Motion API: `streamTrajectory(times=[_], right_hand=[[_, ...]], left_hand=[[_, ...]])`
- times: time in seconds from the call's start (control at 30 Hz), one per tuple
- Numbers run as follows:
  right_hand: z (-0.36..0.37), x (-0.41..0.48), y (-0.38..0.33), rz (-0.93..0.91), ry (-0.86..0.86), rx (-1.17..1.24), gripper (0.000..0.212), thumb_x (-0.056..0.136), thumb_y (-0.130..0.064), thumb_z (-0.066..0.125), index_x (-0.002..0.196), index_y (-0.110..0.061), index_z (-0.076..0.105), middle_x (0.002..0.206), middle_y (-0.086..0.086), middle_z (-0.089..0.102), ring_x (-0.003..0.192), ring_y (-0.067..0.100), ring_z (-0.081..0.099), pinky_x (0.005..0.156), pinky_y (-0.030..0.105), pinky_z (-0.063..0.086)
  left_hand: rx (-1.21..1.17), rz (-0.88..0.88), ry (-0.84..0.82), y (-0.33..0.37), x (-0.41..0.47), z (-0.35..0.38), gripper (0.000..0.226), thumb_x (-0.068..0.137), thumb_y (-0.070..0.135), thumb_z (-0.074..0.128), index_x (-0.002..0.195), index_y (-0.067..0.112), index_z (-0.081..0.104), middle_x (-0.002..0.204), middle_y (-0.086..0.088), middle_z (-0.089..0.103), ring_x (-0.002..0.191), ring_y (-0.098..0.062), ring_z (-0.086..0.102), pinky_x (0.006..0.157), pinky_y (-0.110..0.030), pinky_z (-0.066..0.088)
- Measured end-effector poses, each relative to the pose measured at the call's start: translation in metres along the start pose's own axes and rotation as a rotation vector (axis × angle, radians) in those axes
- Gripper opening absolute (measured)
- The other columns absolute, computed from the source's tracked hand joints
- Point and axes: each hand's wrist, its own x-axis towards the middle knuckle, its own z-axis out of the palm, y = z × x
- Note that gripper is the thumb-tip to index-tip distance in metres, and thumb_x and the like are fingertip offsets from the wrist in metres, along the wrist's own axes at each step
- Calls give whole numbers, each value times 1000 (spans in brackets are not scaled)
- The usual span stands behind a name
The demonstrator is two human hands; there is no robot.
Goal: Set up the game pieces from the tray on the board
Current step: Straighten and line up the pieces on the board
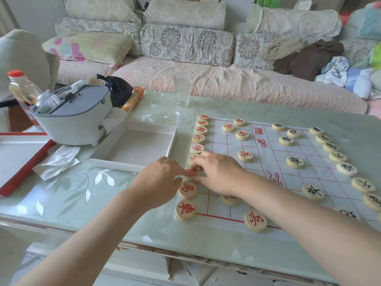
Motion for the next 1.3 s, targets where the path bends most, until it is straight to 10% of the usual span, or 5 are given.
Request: streamTrajectory(times=[0.47,1.3], right_hand=[[-5,4,3,9,-3,21,37,85,-52,65,119,-38,59,111,-12,56,106,15,56,80,31,41],[-3,-18,-5,-133,-36,170,18,82,-50,72,90,-42,57,95,-21,56,88,2,49,78,29,46]], left_hand=[[49,39,58,-4,16,5,24,92,40,55,114,40,65,115,21,63,111,-10,47,91,-23,18],[-176,48,-118,-6,-6,-10,16,77,52,71,88,40,67,89,21,58,83,1,54,73,-17,46]])
